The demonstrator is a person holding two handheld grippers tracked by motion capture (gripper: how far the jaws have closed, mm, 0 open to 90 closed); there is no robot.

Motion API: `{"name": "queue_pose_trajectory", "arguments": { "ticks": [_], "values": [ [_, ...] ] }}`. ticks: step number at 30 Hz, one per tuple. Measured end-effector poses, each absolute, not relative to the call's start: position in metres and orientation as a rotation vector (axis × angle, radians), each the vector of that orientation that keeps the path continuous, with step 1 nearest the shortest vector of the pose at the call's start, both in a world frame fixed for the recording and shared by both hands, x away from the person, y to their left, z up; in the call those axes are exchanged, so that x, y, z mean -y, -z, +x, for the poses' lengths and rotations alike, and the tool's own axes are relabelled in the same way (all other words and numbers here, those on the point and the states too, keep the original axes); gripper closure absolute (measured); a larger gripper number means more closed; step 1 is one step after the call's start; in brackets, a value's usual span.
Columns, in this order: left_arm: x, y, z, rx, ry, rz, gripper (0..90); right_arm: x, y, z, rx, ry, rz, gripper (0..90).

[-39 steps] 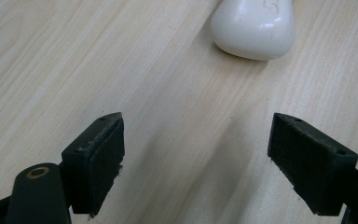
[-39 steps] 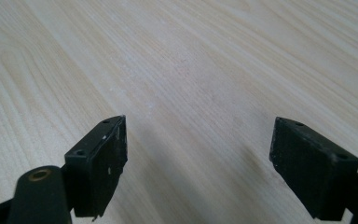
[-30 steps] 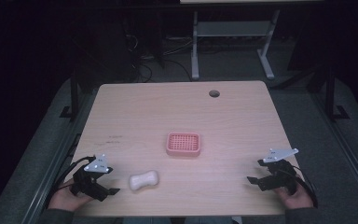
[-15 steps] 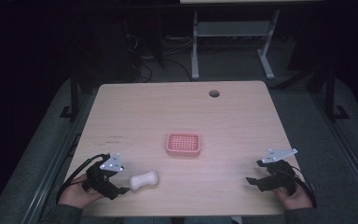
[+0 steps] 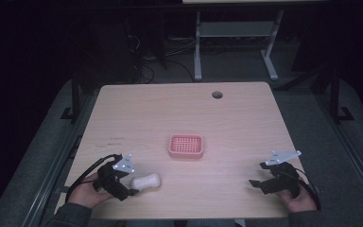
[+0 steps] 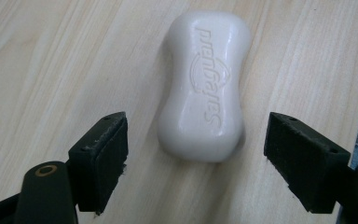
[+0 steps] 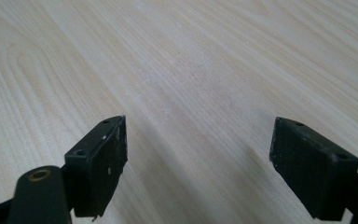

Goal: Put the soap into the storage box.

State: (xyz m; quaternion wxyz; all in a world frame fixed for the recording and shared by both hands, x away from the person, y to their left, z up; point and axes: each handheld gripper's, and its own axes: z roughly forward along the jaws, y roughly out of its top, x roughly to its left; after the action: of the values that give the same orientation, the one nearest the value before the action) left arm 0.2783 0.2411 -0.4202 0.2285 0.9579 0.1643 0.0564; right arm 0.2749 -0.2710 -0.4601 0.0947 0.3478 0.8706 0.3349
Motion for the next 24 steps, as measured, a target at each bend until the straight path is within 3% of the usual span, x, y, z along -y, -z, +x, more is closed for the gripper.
{"name": "queue_pose_trajectory", "arguments": {
  "ticks": [24],
  "values": [
    [-0.216, 0.423, 0.286, -0.405, -0.104, 2.683, 27.3, 0.271, 0.460, 0.275, -2.591, -0.993, 1.017, 18.7]
  ]
}}
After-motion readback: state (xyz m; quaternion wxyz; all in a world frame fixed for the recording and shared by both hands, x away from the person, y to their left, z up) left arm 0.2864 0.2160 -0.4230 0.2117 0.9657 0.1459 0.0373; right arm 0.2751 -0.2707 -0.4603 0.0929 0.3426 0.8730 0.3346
